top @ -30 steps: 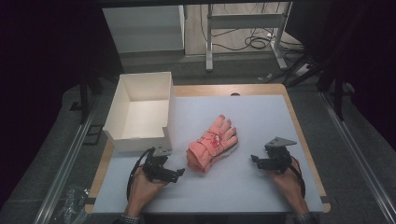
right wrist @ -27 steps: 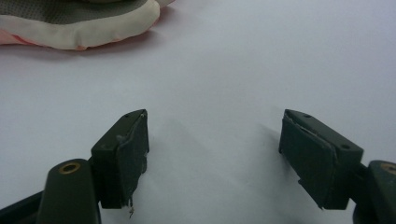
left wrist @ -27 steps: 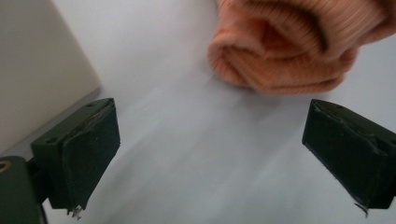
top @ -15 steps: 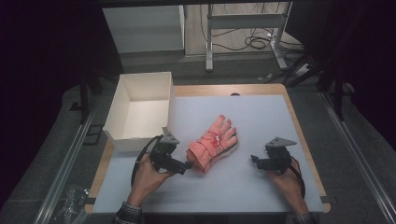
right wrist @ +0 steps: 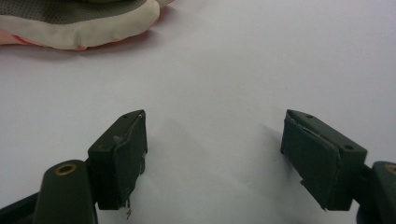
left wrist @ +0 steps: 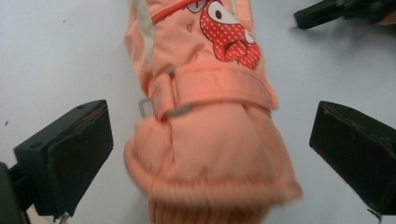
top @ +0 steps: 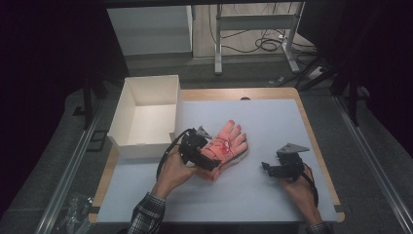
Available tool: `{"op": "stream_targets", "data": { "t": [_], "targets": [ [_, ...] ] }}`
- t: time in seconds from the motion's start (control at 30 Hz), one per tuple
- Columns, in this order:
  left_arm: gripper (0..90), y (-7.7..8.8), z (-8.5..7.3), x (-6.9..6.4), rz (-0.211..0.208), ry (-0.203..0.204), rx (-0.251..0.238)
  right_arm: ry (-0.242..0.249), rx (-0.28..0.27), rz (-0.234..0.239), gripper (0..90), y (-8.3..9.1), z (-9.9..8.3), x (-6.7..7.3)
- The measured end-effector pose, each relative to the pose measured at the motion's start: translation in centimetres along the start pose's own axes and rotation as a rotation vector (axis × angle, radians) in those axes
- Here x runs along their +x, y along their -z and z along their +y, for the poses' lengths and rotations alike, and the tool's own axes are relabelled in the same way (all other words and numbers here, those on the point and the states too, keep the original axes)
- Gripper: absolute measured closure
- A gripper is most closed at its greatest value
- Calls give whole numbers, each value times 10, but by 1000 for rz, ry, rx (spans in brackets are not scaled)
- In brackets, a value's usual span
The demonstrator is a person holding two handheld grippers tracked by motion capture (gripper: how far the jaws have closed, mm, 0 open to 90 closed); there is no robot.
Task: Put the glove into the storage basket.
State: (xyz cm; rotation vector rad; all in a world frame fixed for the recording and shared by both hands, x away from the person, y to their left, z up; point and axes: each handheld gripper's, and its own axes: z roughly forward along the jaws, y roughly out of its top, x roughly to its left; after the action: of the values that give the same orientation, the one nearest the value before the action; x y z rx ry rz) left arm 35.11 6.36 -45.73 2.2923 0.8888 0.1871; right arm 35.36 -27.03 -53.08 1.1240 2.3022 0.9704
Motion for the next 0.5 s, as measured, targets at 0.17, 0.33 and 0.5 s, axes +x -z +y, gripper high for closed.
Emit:
{"op": "stream_targets", "data": {
  "t": [0.17, 0.33, 0.5],
  "targets": [
    [0, -24, 10, 1, 2, -23, 69, -1, 0, 2, 225, 0, 0, 0],
    [0, -50, 7, 1, -12, -27, 148, -1, -1, 4, 222, 0, 0, 0],
    [0, -64, 1, 2, -30, -23, 187, 0, 0, 4, 221, 0, 0, 0]
  ]
}}
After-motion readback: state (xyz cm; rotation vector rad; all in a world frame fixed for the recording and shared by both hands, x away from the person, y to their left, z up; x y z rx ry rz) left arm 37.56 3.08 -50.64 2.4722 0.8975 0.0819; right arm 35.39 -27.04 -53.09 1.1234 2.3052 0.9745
